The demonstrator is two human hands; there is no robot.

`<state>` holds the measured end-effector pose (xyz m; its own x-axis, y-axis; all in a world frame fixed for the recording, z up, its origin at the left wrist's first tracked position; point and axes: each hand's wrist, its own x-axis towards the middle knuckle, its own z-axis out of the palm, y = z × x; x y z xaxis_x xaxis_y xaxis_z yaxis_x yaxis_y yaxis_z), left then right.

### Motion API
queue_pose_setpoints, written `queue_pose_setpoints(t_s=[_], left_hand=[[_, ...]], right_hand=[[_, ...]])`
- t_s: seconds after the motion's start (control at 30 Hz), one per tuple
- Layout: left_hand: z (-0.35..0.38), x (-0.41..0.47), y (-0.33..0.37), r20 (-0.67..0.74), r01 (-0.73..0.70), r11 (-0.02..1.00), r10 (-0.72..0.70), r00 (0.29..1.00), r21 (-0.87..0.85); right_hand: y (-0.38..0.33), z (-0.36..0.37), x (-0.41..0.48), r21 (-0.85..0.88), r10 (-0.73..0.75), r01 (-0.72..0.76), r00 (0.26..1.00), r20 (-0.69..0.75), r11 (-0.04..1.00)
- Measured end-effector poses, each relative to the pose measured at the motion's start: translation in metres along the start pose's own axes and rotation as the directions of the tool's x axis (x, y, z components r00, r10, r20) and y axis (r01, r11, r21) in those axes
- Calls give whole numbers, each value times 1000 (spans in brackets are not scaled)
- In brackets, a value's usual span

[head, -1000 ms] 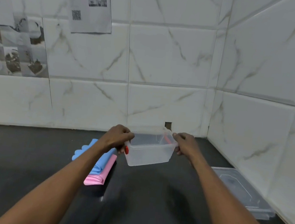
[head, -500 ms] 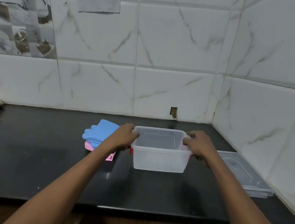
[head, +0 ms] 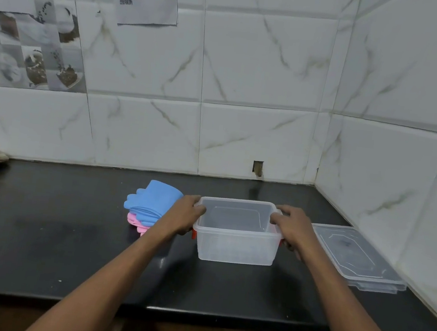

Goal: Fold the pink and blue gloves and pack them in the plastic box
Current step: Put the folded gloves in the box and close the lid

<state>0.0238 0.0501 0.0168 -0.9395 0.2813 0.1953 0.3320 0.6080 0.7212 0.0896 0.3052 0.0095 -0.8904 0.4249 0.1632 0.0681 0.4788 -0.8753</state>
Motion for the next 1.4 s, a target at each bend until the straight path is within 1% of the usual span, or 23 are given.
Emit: queue_pose_setpoints(t_s=[0.03,0.1,0.13,0.2,0.23,0.27,0.3,0.37,0.43,0.47,0.57,0.63,0.8,0.97,1.03,1.1,1.17,1.27,1.33,1.4], left_hand=[[0,-1,1,-2,-3,1000,3,1000,7],[-1,-3,2,-34,-31,996,34,999,82],[-3,-3,2,-89,-37,991,49,995,130],[-15,-3,-2,-283,-16,987,62,957,160],[-25,-2,-7,-379,-3,982,75,922,186],[-37,1,-13,-418,16,965,98,903,261],[-48,5,-20,-389,54,932,96,916,359],[-61,8,-36,-240,110,846,22,970,521],[-61,5,-51,-121,85,777,-11,993,624],[-58,3,-57,-101,71,766,-8,995,639],[-54,2,-76,-56,58,805,-31,998,590],[-55,5,-85,-52,68,826,-47,998,559],[-66,13,-93,-81,73,828,-33,996,557],[-83,11,-92,-83,48,904,-14,996,425],[-84,10,-89,-20,35,881,-29,999,471],[-82,11,-87,14,29,832,-44,999,554],[-78,12,-89,-25,28,794,-16,1000,607],[-79,14,-88,-186,57,742,92,978,668],[-83,14,-86,-270,55,736,177,946,675],[-89,14,-80,-319,29,754,242,916,656]], right_hand=[[0,0,-1,11,5,-6,1000,7,1000],[0,-1,-1,9,12,-12,1000,28,1000],[0,-2,-2,21,20,-21,999,40,1000],[-2,-7,-4,32,23,-23,1000,14,999],[-2,-11,-4,16,24,-23,999,-42,1000],[0,-16,-6,0,23,-23,993,-118,1000],[4,-20,-7,-7,16,-18,982,-190,1000],[15,-22,-14,-25,-13,6,959,-282,1000],[29,-18,-21,-66,-34,14,950,-312,998],[35,-14,-24,-75,-30,7,949,-314,997],[50,-6,-28,-96,7,-38,953,-303,995],[54,-4,-24,-128,9,-49,955,-295,991],[61,-1,-18,-297,8,-89,964,-265,951],[57,-1,-23,-345,18,-112,964,-264,932],[56,-1,-24,-359,12,-113,962,-272,927],[55,-2,-25,-364,5,-107,963,-271,925],[53,-2,-27,-364,4,-107,962,-272,925],[53,-2,-28,-352,4,-107,960,-281,930],[53,-2,-28,-344,1,-106,957,-291,933],[55,-1,-28,-333,-3,-103,953,-303,937]])
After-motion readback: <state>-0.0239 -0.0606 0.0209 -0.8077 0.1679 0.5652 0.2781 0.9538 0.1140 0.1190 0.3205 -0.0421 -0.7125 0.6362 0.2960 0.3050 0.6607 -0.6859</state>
